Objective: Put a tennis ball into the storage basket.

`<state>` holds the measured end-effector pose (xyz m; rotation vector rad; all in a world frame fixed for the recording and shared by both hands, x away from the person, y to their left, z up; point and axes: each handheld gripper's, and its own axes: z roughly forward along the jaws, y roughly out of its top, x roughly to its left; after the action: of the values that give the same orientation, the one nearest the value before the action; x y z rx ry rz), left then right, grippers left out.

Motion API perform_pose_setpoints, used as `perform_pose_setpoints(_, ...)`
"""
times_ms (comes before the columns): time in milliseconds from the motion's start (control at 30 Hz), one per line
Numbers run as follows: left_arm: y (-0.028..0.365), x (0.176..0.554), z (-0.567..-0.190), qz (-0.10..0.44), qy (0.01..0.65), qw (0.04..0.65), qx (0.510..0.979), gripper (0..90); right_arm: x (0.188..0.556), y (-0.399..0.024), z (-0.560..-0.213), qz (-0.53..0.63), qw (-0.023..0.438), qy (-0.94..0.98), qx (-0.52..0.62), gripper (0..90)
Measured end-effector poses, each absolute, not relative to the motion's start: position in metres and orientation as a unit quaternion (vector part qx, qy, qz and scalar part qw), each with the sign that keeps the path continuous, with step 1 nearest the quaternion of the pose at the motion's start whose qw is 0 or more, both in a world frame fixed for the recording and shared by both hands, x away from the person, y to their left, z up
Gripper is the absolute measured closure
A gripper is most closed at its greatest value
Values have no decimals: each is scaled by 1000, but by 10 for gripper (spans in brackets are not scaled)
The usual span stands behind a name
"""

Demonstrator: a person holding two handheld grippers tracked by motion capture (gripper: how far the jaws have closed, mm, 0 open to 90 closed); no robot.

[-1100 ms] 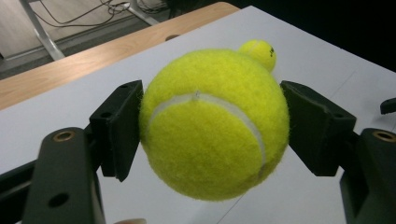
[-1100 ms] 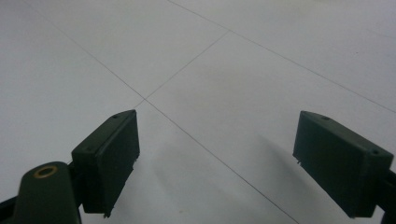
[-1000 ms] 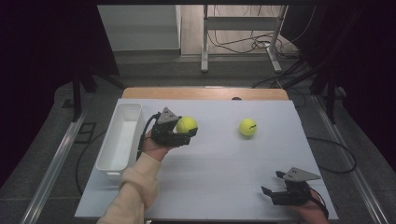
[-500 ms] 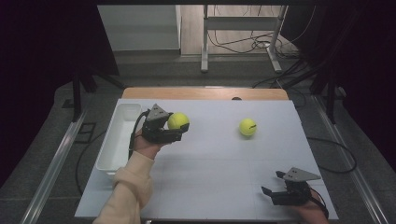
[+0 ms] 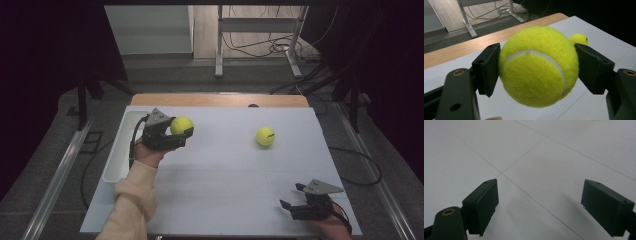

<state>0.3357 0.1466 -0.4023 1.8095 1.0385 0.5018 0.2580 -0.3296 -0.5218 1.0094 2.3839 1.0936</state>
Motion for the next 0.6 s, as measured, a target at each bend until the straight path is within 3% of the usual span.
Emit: perform_pose_setpoints(600, 178, 338, -396, 224, 459, 479, 714, 264, 258, -331, -520, 392, 168, 831, 359, 148)
